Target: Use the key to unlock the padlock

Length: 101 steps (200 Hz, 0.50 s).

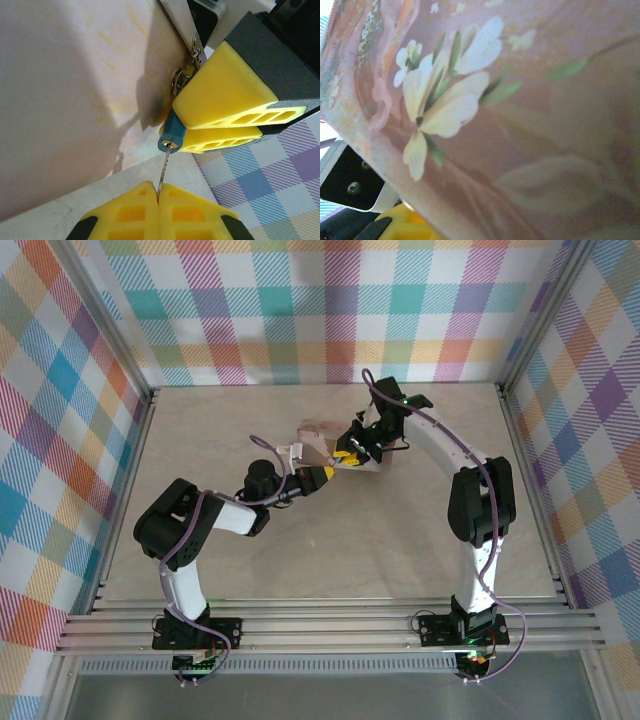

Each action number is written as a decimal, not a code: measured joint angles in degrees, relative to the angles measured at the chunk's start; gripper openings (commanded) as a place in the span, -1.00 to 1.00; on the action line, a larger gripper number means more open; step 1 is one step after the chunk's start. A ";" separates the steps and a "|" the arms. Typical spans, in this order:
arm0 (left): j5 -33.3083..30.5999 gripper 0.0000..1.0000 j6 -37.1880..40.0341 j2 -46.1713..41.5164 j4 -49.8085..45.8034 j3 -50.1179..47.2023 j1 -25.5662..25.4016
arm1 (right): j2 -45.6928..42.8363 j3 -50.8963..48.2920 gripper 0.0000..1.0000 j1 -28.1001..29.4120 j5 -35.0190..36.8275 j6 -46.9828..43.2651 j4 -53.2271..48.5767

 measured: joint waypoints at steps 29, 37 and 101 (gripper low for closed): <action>0.59 -1.00 -0.09 0.15 -1.22 1.01 0.37 | 0.00 0.00 -1.00 -0.04 0.04 -0.02 0.09; 0.61 -1.00 -0.17 0.15 -1.44 1.16 0.44 | 0.00 0.00 -1.00 -0.04 0.09 -0.02 0.20; 1.68 -1.00 -0.24 0.24 -2.01 1.62 0.81 | 0.00 0.00 -1.00 -0.02 0.26 0.00 0.26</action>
